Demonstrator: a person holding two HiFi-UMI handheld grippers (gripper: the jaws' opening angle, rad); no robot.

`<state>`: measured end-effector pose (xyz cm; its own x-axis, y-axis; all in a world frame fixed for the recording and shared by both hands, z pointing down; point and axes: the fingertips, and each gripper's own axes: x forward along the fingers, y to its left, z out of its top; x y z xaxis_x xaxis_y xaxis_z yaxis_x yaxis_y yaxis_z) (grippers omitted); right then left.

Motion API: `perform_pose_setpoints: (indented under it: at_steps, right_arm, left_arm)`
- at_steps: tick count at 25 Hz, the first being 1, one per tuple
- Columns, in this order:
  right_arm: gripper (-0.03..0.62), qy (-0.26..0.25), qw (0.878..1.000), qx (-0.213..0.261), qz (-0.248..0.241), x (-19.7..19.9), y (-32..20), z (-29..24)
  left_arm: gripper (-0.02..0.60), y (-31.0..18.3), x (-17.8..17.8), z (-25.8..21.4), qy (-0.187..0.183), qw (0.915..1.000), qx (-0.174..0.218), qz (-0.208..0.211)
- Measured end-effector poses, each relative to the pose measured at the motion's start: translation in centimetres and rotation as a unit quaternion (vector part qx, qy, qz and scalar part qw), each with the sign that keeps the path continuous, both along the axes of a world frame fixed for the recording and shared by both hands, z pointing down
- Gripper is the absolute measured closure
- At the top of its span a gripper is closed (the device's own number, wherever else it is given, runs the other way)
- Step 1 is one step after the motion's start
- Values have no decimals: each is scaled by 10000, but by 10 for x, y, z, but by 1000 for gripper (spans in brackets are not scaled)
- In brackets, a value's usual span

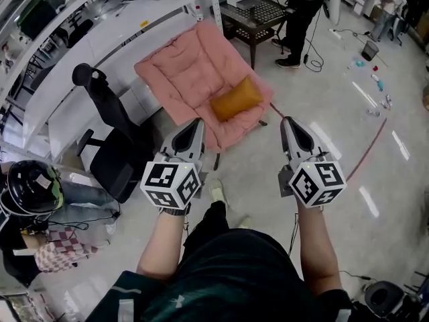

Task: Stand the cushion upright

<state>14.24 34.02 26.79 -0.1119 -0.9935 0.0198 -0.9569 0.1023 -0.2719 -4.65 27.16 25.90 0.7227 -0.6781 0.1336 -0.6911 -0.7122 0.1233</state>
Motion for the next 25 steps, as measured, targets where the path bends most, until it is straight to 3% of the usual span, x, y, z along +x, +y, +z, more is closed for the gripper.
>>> perform_pose_setpoints:
  at_steps: [10,25]
  right_arm:
    - [592,103,9994,-318,12,-3,-74,25]
    - [592,-29,9954,-942,172,-28,-256,79]
  left_arm:
    - [575,-76,4,22,37,9998,-177,42]
    - [575,-256,-1,66,-20,9983,-316,489]
